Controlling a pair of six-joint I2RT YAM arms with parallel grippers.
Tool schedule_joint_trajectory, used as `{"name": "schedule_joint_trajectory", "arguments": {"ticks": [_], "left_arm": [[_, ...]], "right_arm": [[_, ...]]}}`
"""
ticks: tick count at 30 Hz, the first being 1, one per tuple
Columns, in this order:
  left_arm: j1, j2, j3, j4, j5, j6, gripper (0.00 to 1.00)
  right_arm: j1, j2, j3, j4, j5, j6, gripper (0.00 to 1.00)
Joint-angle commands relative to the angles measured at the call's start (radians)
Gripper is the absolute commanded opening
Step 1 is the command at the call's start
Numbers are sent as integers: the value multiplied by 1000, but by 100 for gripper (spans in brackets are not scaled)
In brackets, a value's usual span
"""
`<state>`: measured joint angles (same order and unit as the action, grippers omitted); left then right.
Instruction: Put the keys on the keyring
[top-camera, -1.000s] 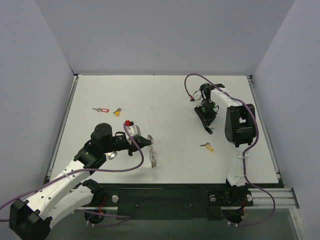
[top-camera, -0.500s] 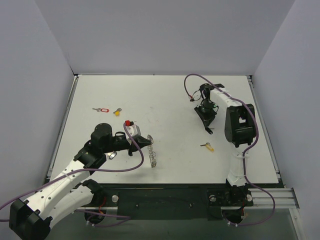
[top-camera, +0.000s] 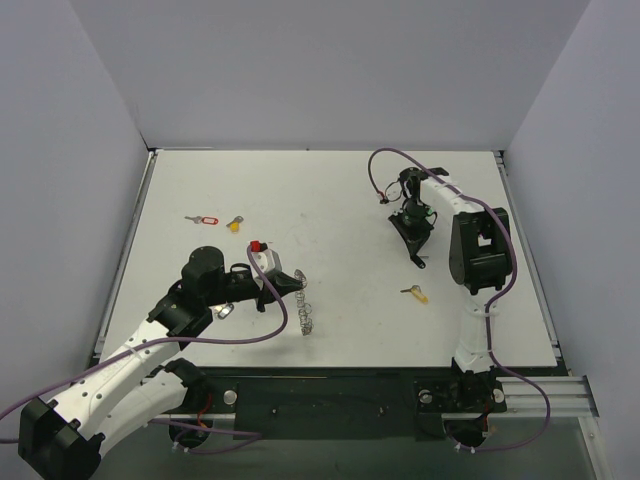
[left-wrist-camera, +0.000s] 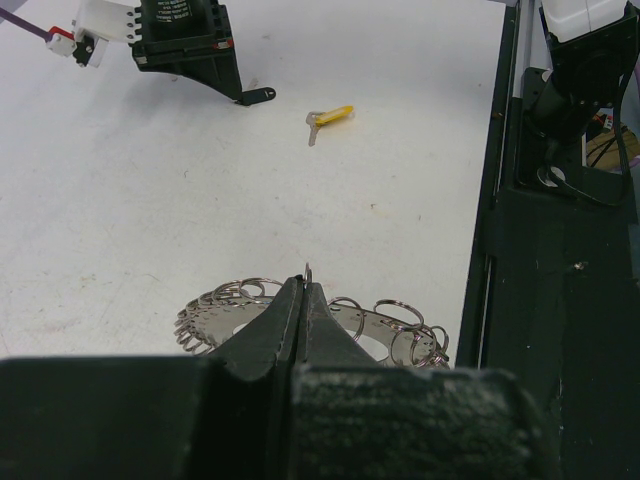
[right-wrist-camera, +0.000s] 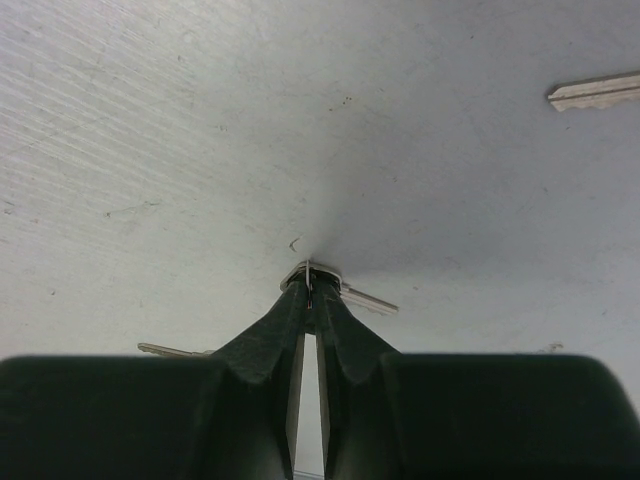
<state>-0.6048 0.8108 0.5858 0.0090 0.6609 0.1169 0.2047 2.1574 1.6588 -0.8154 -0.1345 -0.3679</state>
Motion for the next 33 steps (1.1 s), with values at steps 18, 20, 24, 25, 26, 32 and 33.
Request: {"name": "schedule_joint_trajectory", "arguments": {"ticks": [18,20,24,25,26,32,33], "left_arm": [[8,-9,17,34,16,27,0],[8,-7,17,34,16,27,0],[13,-7,11,48,17,26,0],[14,-7,9,49,17,26,0],[14,-9,6,54,17,26,0],[19,-24,-14,126,23,-11,0],[17,-24,-14,158,34,-37,0]], "right_arm": [[-14,-57,-23,4,-62,-42,0],[-17,-100,-40,27,-82,-52,0],[-31,-206,-92,71,-171,-81,0],[-36,-253,-108,81,-206,-95,0],[-39,-275,-134,100,-221,-112,0],[-60,-551,-269,124,-457,-273,0],[-60,-611,-284,113,-494,-288,0]]}}
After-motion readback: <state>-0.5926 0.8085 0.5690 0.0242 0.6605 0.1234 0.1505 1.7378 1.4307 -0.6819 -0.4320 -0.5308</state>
